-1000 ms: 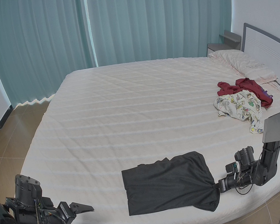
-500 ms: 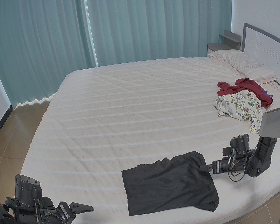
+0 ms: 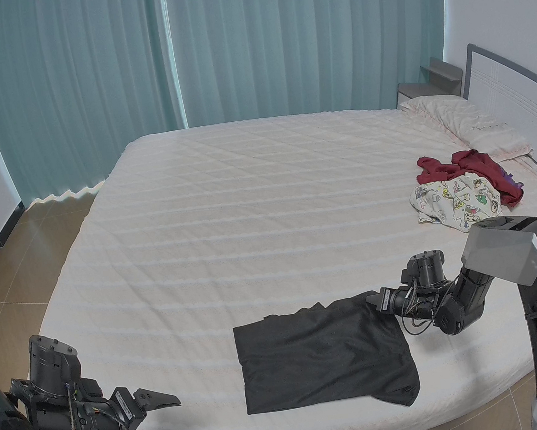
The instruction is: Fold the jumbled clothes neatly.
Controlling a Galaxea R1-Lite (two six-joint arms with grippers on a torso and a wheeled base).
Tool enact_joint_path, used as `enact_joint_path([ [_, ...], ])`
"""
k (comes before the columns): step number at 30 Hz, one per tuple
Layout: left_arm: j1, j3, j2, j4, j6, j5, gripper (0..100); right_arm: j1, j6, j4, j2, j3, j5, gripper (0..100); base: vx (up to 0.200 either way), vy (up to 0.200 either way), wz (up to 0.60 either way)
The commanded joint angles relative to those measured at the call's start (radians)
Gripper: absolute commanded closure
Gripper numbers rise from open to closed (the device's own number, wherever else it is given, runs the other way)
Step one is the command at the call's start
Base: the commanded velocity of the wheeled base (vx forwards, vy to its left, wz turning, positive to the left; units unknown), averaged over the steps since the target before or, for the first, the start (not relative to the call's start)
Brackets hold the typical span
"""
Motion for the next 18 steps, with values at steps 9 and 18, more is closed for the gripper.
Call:
enact_joint_path([
  [9,-0.002,0.0,0.001,-0.001,0.003,0.001,0,-0.003,0.099,-0.059,0.022,-0.031,-0.061,100,0.0,0.0,0.0],
  [18,-0.002,0.006,0.001,-0.001,0.02,0.001,0,-0.016,0.097,-0.091,0.026,-0.032,-0.101,100,0.0,0.0,0.0],
])
